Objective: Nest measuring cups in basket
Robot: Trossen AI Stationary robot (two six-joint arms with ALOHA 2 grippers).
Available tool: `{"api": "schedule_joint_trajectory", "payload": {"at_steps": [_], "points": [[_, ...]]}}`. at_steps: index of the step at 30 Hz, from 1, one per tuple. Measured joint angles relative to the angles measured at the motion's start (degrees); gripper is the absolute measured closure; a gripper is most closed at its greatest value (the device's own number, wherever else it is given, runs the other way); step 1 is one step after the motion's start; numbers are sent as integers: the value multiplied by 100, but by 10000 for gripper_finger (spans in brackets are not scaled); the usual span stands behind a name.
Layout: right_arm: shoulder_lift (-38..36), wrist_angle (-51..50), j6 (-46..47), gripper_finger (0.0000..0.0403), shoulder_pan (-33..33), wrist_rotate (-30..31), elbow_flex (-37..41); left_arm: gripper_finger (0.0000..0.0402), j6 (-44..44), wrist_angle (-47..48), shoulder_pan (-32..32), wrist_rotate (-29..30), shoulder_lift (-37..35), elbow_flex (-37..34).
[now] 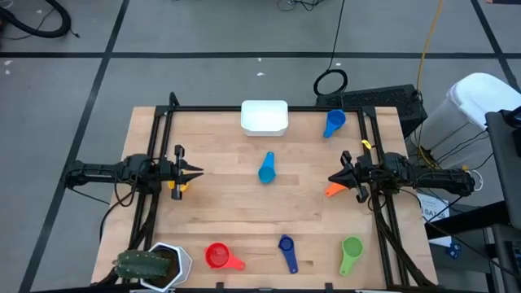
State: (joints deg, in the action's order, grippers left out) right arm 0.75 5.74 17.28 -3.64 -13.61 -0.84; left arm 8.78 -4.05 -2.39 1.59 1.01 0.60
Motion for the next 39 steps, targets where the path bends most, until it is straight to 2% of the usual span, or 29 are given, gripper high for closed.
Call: {"api": "schedule_joint_trajectory", "payload": {"at_steps": [35, 39], "points": [[2, 4, 2, 403, 0, 0, 0, 344, 16, 0, 0, 1, 0, 2], [1, 7, 314, 403, -1, 0, 0, 344, 166, -52, 0, 2, -1, 0]]}}
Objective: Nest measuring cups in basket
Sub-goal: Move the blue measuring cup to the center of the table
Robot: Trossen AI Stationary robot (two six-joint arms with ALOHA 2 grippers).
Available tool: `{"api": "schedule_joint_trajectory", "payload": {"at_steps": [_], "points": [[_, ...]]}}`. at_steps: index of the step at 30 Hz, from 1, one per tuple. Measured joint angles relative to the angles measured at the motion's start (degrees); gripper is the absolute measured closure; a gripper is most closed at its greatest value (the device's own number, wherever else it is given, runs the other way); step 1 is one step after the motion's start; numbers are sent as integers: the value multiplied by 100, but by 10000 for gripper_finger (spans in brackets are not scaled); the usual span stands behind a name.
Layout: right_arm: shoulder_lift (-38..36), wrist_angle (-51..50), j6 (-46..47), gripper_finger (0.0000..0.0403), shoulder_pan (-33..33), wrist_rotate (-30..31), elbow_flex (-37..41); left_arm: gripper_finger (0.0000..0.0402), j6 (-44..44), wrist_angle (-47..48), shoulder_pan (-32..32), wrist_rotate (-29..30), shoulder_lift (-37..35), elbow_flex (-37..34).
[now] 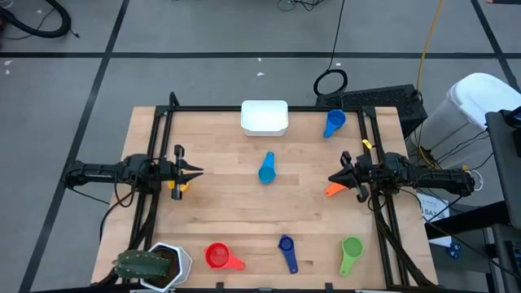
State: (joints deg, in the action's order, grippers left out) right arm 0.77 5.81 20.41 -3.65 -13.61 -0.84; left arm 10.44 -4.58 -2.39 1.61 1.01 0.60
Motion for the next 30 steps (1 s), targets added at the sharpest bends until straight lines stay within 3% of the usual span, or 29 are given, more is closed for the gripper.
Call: {"api": "schedule_joint_trajectory", "payload": {"at_steps": [6, 12, 17, 21, 25, 30], "points": [[1, 524, 606, 403, 1, 32, 0, 344, -39, 0, 0, 0, 1, 0], [-1, 1833, 908, 403, 0, 751, 0, 344, -87, -7, 0, 0, 0, 1], [-1, 2586, 893, 403, 0, 1387, 0, 344, -420, -201, 0, -2, 0, 0], [0, 2741, 881, 403, -1, 1541, 2, 344, -1138, -429, 0, 0, 1, 0], [9, 3008, 320, 403, -1, 1956, 2, 344, -1787, -793, 0, -7, 0, 0], [9, 3089, -19, 403, -4, 1965, -21, 344, -1919, -1143, 0, -12, 0, 0]]}}
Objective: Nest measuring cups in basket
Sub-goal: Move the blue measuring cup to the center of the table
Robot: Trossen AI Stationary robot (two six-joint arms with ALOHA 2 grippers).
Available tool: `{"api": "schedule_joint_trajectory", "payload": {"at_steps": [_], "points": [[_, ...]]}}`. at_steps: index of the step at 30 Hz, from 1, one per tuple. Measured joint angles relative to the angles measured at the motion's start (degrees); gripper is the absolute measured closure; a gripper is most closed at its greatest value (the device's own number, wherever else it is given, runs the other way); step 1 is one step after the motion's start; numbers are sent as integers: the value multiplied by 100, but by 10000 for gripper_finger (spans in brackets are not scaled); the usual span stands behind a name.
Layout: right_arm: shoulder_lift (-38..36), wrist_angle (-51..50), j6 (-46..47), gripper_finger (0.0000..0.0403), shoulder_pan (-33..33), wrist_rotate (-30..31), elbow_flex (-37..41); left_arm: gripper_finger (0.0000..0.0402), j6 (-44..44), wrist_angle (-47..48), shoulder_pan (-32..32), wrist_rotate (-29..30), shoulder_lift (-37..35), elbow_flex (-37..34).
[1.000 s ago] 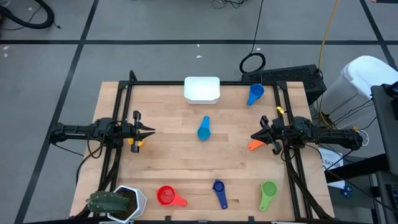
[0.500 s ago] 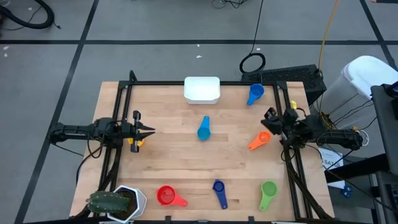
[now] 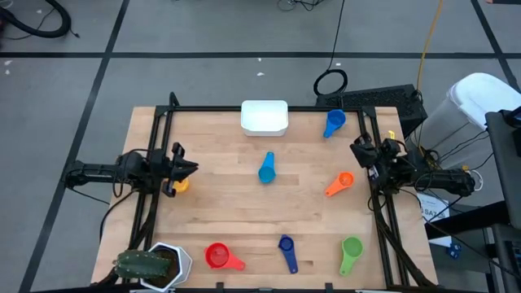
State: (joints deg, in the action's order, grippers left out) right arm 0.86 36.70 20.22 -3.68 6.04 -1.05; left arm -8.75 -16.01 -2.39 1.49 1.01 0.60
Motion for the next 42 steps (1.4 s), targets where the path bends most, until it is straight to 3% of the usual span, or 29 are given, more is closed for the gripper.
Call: {"api": "schedule_joint_trajectory", "payload": {"at_steps": [5, 9, 15, 20, 29, 33, 39, 42], "points": [[218, -25, -410, 394, 0, -2, -251, 344, 98, 42, 68, 50, 14, 103], [754, 39, -753, 362, 0, 0, -761, 344, -39, 1152, 150, 53, 198, 635], [2120, -178, -1004, 306, 0, 13, -1805, 344, 96, 2571, 252, 166, 856, 1844], [3341, -1397, -1197, 284, 2, 10, -3090, 344, 68, 3470, 306, 350, 1611, 2840], [5287, -3830, -1960, 282, 4, -179, -5423, 344, 75, 4707, 278, 605, 2970, 4076], [5967, -4542, -2420, 282, 87, -321, -6143, 344, 315, 4742, 170, 340, 3327, 4466], [6718, -4907, -3155, 282, 425, -332, -6883, 344, 526, 3961, -71, -591, 3380, 4701], [7044, -4944, -3384, 282, 638, -335, -7200, 344, 606, 3757, -129, -738, 3388, 4686]]}}
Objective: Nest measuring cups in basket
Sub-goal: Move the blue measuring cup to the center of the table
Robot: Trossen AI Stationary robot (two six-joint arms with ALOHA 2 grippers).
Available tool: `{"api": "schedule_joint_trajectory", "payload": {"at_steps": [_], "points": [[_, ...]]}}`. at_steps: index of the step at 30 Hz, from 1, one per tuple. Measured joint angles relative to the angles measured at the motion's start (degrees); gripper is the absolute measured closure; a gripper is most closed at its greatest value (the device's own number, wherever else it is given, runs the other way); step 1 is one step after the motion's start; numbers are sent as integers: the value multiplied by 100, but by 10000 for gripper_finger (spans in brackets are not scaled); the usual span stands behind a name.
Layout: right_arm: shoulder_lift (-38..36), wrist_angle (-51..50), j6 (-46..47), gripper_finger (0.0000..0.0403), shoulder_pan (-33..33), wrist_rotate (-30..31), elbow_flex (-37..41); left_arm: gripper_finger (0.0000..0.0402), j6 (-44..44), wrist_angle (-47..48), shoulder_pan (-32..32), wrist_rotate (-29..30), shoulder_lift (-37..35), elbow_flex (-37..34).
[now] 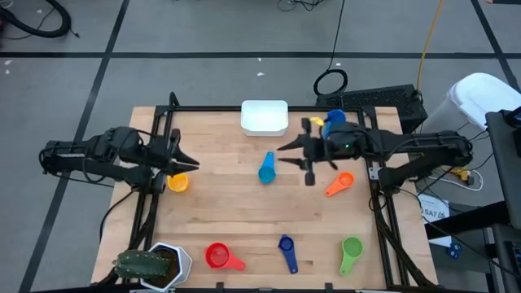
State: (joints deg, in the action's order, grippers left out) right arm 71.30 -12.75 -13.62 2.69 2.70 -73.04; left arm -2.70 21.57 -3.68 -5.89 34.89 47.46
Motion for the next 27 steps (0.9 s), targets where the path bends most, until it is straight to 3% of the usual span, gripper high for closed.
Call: {"api": "schedule_joint_trajectory", "payload": {"at_steps": [2, 8, 12, 20, 27], "points": [[230, -46, -86, 282, 148, -24, -167, 344, -135, -47, -9, 50, 42, -4], [926, -102, 27, 282, 461, -303, -417, 335, -461, 407, -107, 939, 202, -7], [1290, -169, 352, 282, 656, -301, -417, 288, -482, 595, -302, 1210, 417, -11], [1878, -290, 1504, 282, 989, -316, -417, 167, -678, 494, -681, 1216, 841, -15], [2280, -385, 2573, 282, 1240, -880, -417, 132, -797, 299, -868, 1398, 1252, -13]]}}
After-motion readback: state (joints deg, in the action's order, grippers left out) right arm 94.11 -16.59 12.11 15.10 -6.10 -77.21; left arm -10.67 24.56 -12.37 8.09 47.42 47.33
